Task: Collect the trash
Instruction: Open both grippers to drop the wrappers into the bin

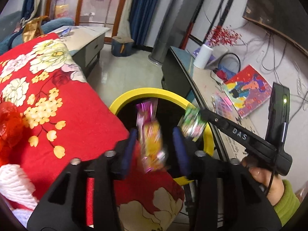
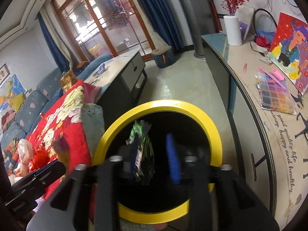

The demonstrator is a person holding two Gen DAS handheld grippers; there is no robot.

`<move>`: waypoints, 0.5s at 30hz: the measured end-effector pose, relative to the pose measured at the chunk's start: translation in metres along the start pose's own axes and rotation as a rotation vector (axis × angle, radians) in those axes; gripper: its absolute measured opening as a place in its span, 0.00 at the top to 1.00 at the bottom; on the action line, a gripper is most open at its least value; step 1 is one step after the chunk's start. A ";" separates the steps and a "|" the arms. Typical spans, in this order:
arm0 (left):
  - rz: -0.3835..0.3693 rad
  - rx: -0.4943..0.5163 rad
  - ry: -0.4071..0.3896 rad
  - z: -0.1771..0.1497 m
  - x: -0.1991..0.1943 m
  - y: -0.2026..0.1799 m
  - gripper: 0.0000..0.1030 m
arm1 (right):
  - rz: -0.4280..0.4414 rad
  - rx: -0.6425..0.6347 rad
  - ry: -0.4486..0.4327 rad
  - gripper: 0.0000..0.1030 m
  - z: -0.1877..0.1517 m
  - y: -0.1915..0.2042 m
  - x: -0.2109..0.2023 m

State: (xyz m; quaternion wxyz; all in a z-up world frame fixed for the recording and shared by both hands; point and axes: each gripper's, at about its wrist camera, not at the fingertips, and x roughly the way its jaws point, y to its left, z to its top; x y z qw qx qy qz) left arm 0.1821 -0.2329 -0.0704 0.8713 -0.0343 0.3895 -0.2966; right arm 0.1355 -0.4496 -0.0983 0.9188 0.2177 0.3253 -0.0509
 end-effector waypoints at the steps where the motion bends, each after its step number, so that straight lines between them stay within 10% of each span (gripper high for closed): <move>1: 0.005 -0.005 -0.004 0.000 -0.001 0.001 0.51 | -0.003 0.001 0.002 0.62 -0.001 -0.001 0.001; 7: 0.026 -0.039 -0.082 0.000 -0.027 0.009 0.19 | -0.025 -0.004 -0.025 0.55 -0.002 0.000 -0.005; 15: 0.088 -0.028 -0.158 0.001 -0.060 0.013 0.13 | 0.010 -0.031 -0.071 0.47 0.002 0.019 -0.021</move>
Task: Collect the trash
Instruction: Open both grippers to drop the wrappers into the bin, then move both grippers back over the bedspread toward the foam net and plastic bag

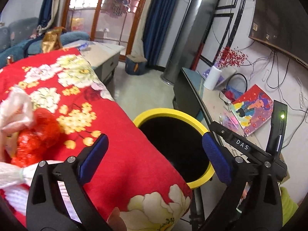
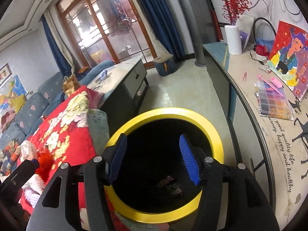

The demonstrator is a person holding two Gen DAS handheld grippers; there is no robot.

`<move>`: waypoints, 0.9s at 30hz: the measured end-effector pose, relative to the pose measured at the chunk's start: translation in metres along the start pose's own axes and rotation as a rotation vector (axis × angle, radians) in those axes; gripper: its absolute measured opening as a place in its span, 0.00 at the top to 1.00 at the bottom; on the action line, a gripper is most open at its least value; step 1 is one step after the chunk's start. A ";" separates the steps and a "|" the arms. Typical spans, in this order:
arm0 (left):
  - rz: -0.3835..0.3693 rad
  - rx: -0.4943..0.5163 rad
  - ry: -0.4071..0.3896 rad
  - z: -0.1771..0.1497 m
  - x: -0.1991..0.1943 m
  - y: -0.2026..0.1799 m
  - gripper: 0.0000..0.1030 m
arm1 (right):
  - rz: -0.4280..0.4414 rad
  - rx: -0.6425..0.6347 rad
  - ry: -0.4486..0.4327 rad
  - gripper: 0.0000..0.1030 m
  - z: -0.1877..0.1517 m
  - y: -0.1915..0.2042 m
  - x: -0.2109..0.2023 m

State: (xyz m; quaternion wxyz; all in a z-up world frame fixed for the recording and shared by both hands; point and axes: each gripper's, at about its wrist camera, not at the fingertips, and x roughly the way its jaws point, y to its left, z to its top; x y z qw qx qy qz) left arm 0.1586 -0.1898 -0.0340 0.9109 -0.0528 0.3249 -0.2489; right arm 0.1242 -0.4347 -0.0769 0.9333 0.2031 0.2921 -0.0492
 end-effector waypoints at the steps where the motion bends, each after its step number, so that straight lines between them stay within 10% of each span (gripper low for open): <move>1: 0.014 0.008 -0.017 0.001 -0.007 0.001 0.13 | 0.007 -0.005 -0.004 0.47 0.000 0.004 -0.002; 27: 0.144 -0.088 -0.197 0.001 -0.098 0.063 0.13 | 0.270 -0.209 0.011 0.36 -0.020 0.130 -0.041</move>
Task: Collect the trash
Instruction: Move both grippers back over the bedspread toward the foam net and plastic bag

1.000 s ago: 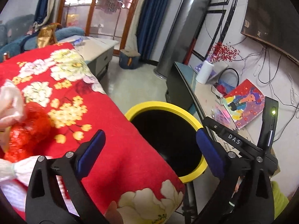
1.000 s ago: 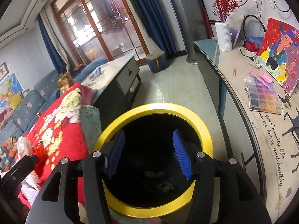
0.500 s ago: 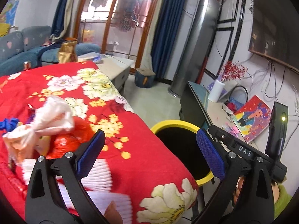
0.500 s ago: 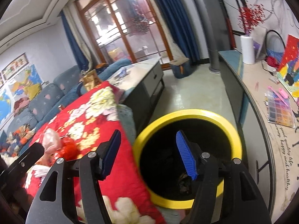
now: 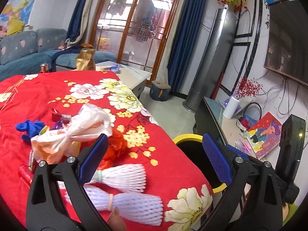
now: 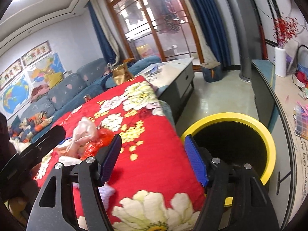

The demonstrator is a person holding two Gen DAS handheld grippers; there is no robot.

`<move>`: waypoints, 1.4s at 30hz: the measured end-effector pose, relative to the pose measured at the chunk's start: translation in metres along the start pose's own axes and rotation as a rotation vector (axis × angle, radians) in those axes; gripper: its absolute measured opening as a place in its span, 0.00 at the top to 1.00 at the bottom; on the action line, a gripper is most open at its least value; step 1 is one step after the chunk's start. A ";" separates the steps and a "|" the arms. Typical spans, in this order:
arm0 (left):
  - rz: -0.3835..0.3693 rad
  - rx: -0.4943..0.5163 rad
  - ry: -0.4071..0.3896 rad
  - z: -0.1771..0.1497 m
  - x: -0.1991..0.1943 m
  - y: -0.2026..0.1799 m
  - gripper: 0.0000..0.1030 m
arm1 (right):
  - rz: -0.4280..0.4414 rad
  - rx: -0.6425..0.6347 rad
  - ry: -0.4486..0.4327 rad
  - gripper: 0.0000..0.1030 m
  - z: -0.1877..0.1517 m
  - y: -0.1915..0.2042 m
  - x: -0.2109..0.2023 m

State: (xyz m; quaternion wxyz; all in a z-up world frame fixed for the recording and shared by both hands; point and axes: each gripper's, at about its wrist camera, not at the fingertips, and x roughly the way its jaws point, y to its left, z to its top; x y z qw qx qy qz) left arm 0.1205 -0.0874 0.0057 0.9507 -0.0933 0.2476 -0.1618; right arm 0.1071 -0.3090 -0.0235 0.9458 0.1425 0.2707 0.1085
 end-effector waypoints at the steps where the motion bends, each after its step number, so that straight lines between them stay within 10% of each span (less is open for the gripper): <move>1: 0.005 -0.005 -0.003 0.000 -0.002 0.003 0.13 | 0.005 -0.005 0.002 0.36 -0.001 0.003 0.000; 42: 0.209 -0.205 0.005 -0.018 -0.030 0.142 0.13 | 0.182 -0.260 0.284 0.27 -0.076 0.103 0.040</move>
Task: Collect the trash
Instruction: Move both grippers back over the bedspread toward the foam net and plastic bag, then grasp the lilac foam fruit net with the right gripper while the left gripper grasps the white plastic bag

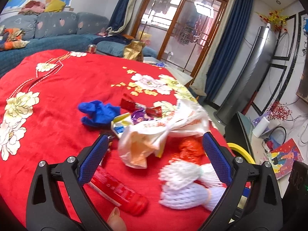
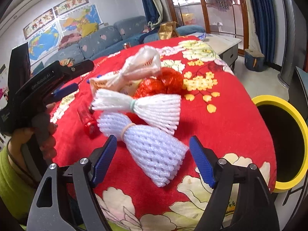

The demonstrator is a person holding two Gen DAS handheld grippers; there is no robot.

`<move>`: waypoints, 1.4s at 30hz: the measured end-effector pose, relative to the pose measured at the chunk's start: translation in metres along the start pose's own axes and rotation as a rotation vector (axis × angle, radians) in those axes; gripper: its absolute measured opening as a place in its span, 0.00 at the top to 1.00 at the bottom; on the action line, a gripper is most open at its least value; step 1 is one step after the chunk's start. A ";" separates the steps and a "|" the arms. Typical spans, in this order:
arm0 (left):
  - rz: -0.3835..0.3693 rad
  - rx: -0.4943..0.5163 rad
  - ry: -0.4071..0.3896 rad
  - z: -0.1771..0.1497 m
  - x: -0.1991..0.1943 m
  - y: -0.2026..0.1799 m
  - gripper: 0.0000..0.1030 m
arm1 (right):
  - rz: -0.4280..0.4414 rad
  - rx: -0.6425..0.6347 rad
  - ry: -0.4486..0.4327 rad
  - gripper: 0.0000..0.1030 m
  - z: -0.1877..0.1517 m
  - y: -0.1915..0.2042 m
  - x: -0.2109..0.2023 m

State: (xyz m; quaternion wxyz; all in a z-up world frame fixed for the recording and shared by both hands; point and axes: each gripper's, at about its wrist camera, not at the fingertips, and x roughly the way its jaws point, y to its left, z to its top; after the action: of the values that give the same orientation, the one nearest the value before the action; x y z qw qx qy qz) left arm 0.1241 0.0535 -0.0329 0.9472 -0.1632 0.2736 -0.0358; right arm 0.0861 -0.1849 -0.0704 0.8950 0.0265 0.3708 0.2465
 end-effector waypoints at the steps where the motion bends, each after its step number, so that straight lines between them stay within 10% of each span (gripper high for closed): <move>1: 0.004 -0.002 0.010 0.000 0.003 0.003 0.13 | -0.002 -0.002 0.009 0.27 -0.001 -0.001 0.003; 11: 0.001 -0.029 0.087 -0.004 0.032 0.018 0.37 | -0.017 -0.058 0.073 0.31 -0.011 0.002 0.024; 21: -0.010 -0.032 0.122 -0.007 0.038 0.020 0.80 | 0.025 -0.061 0.106 0.62 -0.013 0.001 0.025; 42: -0.057 -0.038 -0.040 0.026 -0.022 0.014 0.89 | 0.106 -0.062 0.021 0.72 0.007 0.010 -0.025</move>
State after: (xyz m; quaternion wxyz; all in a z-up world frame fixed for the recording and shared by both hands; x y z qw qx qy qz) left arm 0.1190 0.0773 -0.0058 0.9478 -0.1896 0.2504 -0.0543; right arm 0.0715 -0.1866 -0.0472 0.8771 0.0157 0.3707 0.3052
